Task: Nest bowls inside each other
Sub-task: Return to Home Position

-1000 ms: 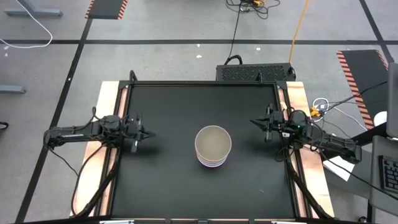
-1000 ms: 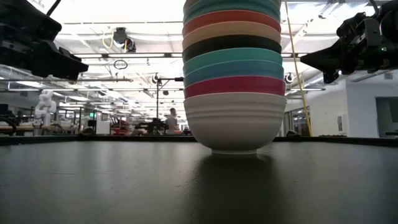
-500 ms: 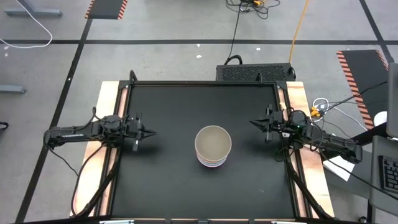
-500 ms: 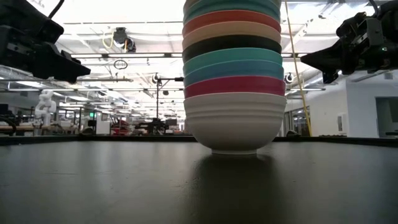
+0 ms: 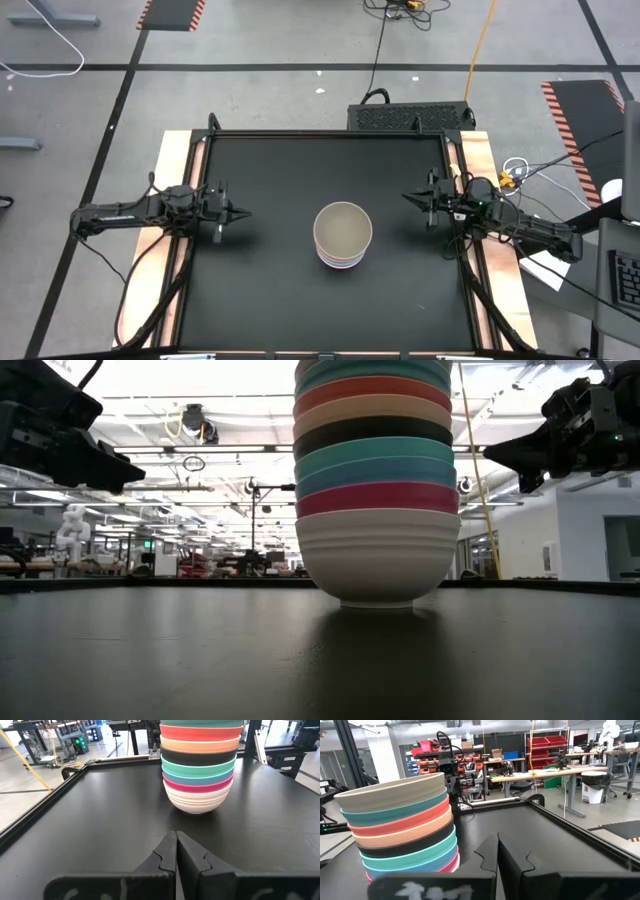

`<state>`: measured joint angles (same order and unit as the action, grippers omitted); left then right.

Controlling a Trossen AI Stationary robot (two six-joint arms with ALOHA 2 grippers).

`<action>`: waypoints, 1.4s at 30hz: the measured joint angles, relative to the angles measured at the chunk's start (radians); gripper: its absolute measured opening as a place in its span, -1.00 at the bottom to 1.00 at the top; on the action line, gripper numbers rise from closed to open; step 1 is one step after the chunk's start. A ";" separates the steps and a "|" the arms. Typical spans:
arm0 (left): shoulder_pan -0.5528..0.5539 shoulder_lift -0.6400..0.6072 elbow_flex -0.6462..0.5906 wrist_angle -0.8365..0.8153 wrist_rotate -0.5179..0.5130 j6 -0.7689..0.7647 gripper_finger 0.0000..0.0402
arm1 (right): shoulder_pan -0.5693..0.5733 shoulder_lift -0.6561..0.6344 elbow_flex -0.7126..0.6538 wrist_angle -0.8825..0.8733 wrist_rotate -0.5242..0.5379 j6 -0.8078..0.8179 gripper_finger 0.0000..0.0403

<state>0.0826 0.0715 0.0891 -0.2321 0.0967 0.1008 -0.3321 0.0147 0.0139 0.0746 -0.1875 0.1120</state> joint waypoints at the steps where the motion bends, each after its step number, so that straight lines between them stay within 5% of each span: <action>1: 0.000 0.000 0.000 0.000 0.000 -0.001 -0.94 | 0.000 0.000 0.000 0.002 0.000 0.000 -1.00; 9: 0.000 0.000 0.000 0.000 0.000 -0.001 -0.84 | 0.000 0.000 0.000 0.006 0.000 0.000 -1.00; 28: 0.000 0.000 0.000 0.000 0.000 -0.001 -0.99 | 0.000 0.000 0.000 0.011 0.002 0.000 -1.00; 42: 0.000 0.000 0.000 0.000 0.001 -0.001 -0.85 | 0.000 0.000 0.000 0.011 0.002 0.000 -1.00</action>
<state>0.0826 0.0715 0.0891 -0.2317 0.0975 0.0998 -0.3321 0.0147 0.0139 0.0860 -0.1850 0.1120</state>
